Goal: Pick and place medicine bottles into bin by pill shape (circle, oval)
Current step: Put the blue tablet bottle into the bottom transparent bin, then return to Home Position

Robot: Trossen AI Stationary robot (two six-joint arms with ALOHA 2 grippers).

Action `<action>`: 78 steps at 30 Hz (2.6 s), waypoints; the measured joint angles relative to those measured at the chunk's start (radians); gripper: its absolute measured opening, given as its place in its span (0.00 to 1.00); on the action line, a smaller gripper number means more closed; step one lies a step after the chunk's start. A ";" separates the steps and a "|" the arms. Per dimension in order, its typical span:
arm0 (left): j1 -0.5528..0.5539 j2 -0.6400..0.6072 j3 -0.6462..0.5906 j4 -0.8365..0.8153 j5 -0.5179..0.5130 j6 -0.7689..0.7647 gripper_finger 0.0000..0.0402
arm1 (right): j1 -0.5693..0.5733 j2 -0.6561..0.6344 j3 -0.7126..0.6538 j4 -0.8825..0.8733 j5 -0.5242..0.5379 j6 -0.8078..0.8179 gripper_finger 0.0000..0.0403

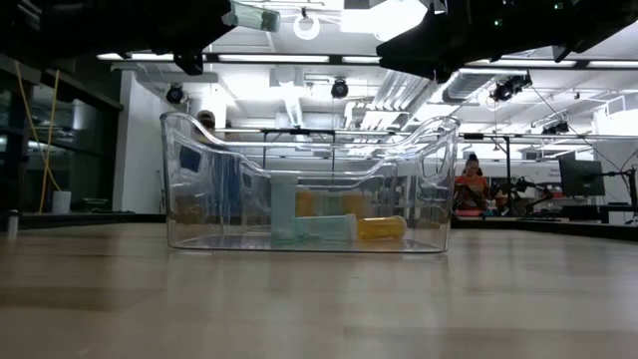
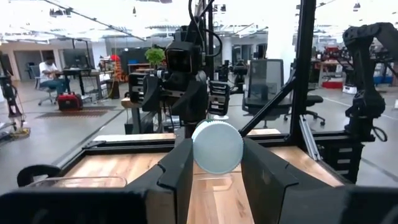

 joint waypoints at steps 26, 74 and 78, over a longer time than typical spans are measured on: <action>-0.121 0.676 0.699 -0.849 -0.205 -0.060 0.26 | 0.000 0.000 0.000 -0.031 0.000 0.000 0.49; -0.124 0.252 0.419 -0.649 -0.382 0.019 0.34 | 0.000 0.000 0.000 -0.037 0.000 0.000 0.49; -0.124 0.123 0.349 -0.636 -0.326 0.019 0.33 | 0.000 0.000 0.000 -0.035 0.000 0.000 0.49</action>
